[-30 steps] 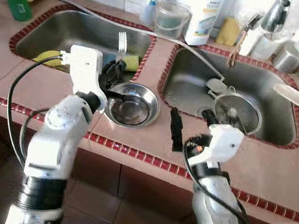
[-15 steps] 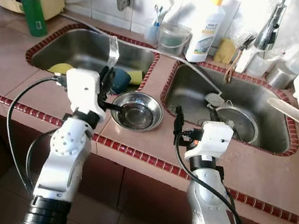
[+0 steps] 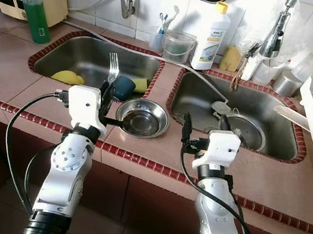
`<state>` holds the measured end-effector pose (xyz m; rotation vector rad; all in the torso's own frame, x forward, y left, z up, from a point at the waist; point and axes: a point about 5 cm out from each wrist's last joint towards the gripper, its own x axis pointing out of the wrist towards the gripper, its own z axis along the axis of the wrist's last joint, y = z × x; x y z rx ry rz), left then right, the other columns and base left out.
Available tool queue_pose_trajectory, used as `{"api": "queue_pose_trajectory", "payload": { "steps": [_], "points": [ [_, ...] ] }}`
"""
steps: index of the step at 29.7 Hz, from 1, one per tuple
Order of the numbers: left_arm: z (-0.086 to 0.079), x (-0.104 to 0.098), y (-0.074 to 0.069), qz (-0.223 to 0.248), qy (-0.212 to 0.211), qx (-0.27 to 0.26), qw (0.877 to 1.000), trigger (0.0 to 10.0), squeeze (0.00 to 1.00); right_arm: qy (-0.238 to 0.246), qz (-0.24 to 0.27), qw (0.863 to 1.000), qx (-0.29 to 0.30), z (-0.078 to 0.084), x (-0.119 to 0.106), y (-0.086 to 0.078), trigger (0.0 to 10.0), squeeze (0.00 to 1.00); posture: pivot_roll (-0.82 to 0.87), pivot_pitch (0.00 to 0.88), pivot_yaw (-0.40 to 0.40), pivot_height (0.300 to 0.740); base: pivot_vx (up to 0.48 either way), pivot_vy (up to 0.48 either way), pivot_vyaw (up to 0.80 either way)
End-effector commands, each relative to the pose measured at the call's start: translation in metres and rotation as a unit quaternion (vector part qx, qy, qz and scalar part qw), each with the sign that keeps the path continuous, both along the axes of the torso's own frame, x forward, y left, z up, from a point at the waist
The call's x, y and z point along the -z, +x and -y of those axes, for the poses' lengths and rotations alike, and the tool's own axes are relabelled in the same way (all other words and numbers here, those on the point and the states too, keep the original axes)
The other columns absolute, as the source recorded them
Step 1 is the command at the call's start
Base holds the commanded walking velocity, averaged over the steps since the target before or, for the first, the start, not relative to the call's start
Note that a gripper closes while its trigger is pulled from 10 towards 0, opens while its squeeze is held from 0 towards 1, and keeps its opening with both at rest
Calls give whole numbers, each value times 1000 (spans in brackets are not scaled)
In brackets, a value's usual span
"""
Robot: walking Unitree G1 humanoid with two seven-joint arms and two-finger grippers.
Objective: Kitchen organization
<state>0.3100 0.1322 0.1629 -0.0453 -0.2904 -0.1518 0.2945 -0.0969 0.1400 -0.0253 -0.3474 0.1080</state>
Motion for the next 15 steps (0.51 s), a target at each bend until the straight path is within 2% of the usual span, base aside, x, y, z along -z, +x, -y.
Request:
{"api": "queue_pose_trajectory", "payload": {
  "steps": [1, 15],
  "points": [
    [3, -6, -2, 13, 3, 10, 1000, 10000, 0, -4, -2, 1000, -7, -2, 2, 2, 10000, 0, -143, 0, -39, 732, 0, 0, 0],
    [3, 8, -5, -38, 12, -2, 999, 10000, 0, -10, -8, 999, -29, -7, 8, 0, 10000, 0, -127, 0, -62, 732, 0, 0, 0]
  ]
}}
